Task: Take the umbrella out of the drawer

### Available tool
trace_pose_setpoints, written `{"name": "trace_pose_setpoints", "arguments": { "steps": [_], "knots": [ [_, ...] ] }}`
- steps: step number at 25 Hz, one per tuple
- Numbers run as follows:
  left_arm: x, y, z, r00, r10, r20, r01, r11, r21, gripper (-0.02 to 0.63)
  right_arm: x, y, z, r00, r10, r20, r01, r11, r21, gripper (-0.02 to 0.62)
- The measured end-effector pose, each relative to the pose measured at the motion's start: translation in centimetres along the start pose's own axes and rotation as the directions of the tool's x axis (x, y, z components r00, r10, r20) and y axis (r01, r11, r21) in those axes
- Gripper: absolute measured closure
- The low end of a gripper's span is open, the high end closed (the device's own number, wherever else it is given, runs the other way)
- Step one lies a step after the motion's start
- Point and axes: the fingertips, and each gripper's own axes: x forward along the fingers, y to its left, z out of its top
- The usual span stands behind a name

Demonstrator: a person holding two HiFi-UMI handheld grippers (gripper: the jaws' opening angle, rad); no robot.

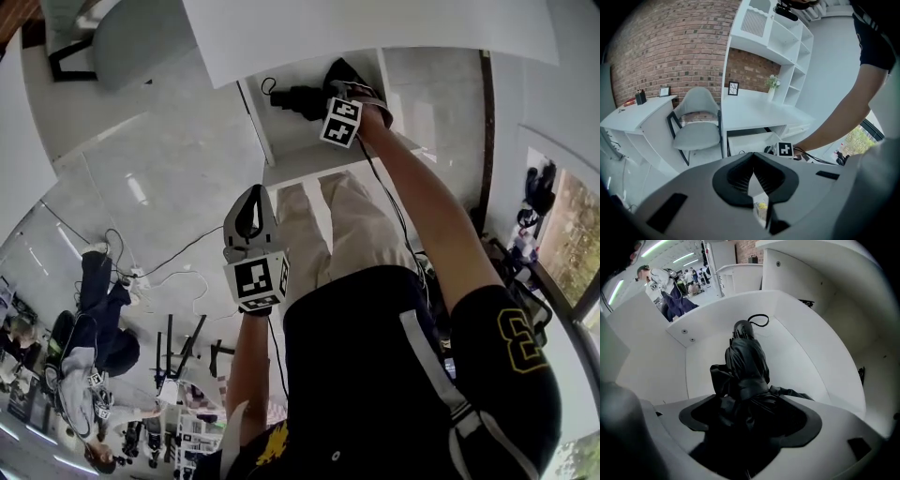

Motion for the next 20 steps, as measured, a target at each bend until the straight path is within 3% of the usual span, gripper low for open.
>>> {"name": "trace_pose_setpoints", "arguments": {
  "steps": [7,13,20],
  "knots": [
    [0.3,-0.1,-0.8,1.0,-0.006,-0.021,0.006,1.0,-0.013,0.588,1.6,-0.4,-0.4,0.999,-0.023,-0.042,0.02,0.997,-0.075,0.176],
    [0.4,-0.1,-1.0,1.0,-0.003,-0.021,0.003,1.0,-0.023,0.588,1.8,-0.5,-0.4,0.999,0.025,-0.041,-0.028,0.996,-0.082,0.175],
    [0.3,-0.4,-1.0,1.0,-0.006,-0.022,0.005,1.0,-0.027,0.589,1.8,-0.4,-0.3,0.999,0.026,-0.036,-0.029,0.996,-0.082,0.175]
  ]
}}
